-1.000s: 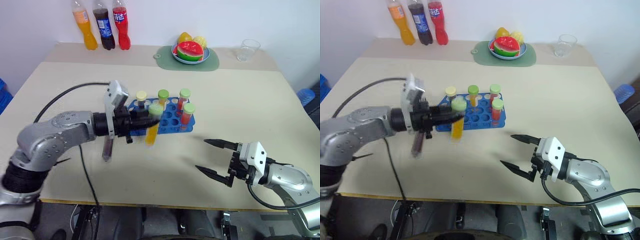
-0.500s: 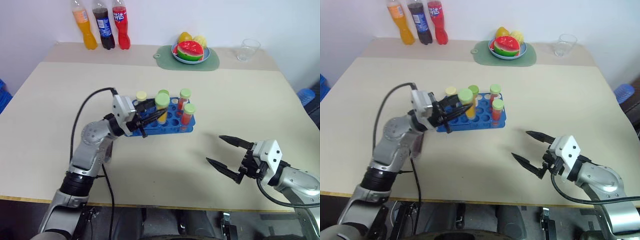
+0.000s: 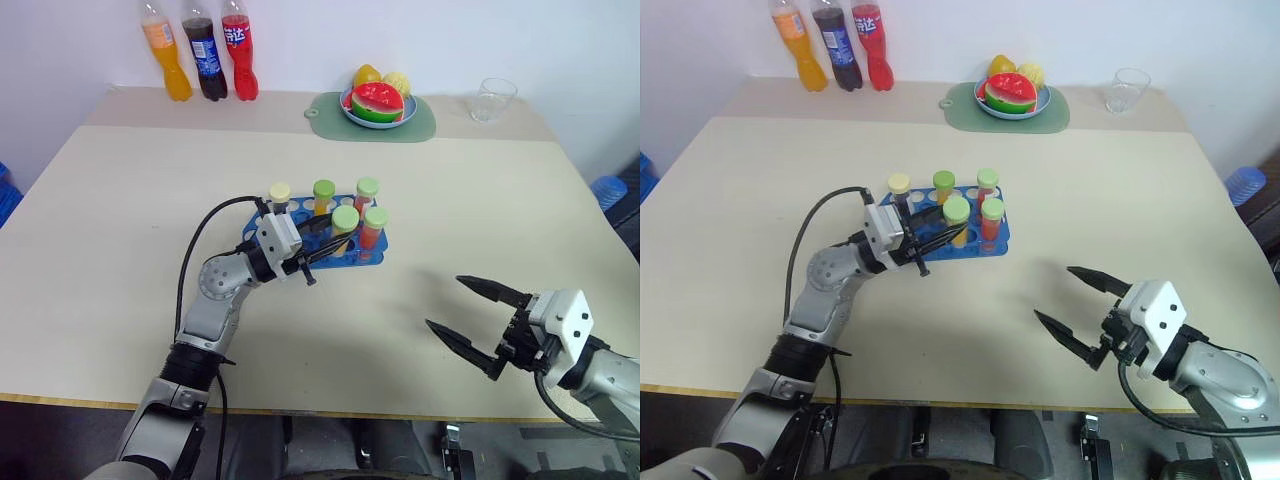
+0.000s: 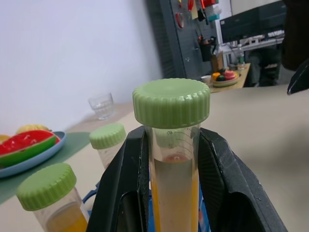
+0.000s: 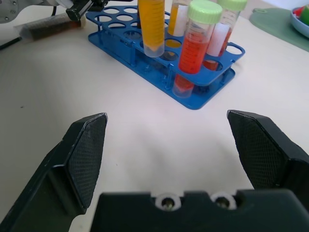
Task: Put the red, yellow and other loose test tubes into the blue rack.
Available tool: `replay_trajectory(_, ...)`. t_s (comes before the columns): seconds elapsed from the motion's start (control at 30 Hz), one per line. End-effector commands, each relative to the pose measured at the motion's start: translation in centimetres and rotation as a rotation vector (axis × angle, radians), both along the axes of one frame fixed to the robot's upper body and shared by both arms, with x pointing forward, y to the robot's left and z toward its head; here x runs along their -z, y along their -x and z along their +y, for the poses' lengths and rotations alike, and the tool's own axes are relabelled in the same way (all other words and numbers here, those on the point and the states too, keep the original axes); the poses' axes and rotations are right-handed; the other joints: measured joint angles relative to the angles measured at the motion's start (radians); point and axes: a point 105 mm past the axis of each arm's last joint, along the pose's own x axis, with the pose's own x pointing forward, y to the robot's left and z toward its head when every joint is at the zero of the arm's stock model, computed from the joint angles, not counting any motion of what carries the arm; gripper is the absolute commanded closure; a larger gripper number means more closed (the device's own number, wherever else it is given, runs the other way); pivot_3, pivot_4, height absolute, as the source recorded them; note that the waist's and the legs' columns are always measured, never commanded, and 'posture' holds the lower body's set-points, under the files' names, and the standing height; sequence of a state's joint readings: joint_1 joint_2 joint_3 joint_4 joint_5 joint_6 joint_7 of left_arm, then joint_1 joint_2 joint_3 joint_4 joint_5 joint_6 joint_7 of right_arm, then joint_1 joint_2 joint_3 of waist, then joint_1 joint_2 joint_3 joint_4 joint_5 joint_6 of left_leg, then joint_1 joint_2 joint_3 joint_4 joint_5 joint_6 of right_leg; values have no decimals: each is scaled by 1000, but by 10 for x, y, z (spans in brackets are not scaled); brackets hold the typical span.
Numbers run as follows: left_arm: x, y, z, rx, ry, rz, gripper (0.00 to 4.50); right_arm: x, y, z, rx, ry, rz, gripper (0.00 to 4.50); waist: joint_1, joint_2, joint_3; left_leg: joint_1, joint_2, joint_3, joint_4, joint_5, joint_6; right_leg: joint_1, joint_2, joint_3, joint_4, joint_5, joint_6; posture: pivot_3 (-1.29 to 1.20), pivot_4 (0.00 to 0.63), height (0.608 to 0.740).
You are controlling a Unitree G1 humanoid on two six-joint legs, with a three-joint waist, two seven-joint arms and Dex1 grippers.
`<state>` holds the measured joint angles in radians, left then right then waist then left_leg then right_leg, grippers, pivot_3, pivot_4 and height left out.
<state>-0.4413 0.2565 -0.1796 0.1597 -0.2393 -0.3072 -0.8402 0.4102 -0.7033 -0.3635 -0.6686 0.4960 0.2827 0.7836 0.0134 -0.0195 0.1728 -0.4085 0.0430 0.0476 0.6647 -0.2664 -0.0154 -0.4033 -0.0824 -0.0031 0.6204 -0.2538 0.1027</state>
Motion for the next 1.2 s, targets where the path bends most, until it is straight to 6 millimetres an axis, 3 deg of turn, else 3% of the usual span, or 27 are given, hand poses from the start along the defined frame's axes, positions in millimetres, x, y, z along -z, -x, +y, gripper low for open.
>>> replay_trajectory(0.03, 7, -2, -1, -20, -56, -37, 3406, -10, 2, 5, -18, -2, -42, 84, 0, 1, -1, 0, 0, 0, 0, 0, 0, 0, 0, 0, 0, 0, 0, 0, 150, 740)
replay_trajectory(0.47, 10, -2, 13, -67, -57, -12, 3406, -10, 3, 8, -27, -10, -42, 84, -1, 2, -2, 1, 1, 0, 0, 0, 0, 0, 0, 0, 0, 0, 0, 0, 150, 740)
replay_trajectory(0.8, 14, -1, 12, -64, -57, 11, 3406, -9, 1, 12, -35, -24, -45, 84, 0, 3, -2, 1, 1, 0, 0, 0, 0, 1, 0, 0, 0, 0, 0, 0, 150, 740)
replay_trajectory(1.17, 13, 7, 7, 57, 45, 205, 3406, -8, 1, 12, -33, -22, -44, 84, 0, 3, -3, 1, 1, 0, 0, 0, 0, 1, 0, 0, 0, 0, 0, 0, 150, 740)
replay_trajectory(1.2, 10, 8, 7, 80, 70, 231, 3040, -9, 1, 13, -34, -22, -45, 84, 0, 3, -3, 1, 1, 0, 0, 0, 0, 1, 1, 0, 0, 0, 0, 0, 150, 740)
